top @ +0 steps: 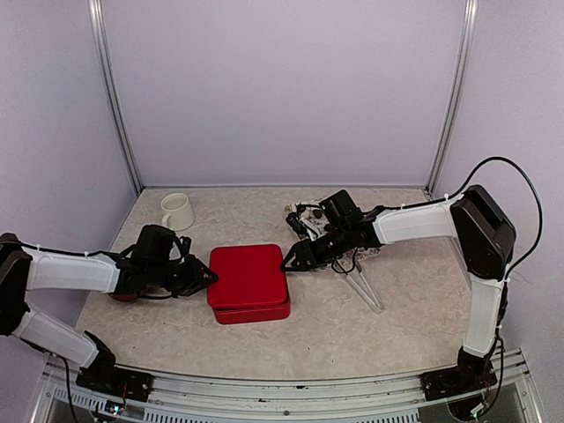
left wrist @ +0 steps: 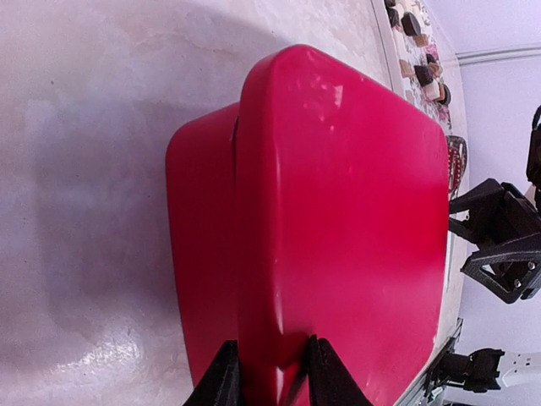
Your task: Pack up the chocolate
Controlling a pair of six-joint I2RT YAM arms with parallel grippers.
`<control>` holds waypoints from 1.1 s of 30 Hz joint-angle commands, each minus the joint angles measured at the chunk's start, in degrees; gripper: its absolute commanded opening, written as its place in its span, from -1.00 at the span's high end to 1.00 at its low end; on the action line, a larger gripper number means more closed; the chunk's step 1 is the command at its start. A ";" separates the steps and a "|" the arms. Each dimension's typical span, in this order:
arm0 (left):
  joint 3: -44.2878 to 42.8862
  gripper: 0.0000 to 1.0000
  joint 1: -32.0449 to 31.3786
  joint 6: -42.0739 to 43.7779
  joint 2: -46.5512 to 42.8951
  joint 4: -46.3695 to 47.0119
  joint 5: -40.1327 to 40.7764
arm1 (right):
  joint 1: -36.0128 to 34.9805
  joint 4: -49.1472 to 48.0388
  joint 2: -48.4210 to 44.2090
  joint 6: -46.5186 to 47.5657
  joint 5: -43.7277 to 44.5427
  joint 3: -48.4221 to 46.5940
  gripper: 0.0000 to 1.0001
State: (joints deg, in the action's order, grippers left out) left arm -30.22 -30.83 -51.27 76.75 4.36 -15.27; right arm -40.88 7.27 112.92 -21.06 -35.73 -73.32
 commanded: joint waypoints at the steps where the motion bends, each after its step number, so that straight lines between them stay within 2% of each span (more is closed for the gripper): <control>1: 0.34 0.46 -1.67 1.21 1.54 1.90 -2.57 | -0.43 2.04 -0.69 1.09 0.66 -0.69 -0.21; 10: 0.32 0.41 -1.93 1.24 4.73 2.33 -3.76 | -0.43 3.08 -0.17 1.48 0.71 -0.51 -0.20; 17: -0.94 0.19 -3.68 3.81 2.16 -0.47 -2.48 | -0.43 4.16 -0.34 2.47 0.83 1.04 -0.02; 21: -2.80 0.04 -5.05 5.91 2.13 -4.60 -0.93 | -0.49 4.95 -0.38 3.28 0.85 2.39 0.00; 33: -1.62 -0.06 -6.88 6.35 1.02 -9.89 1.71 | -1.30 6.60 -0.75 5.60 0.86 6.53 0.00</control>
State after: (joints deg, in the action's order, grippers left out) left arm -32.51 -37.45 -45.98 78.00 -2.33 -15.46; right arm -41.15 9.74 111.90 -17.37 -35.92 -69.34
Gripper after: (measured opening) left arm 0.521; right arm 0.500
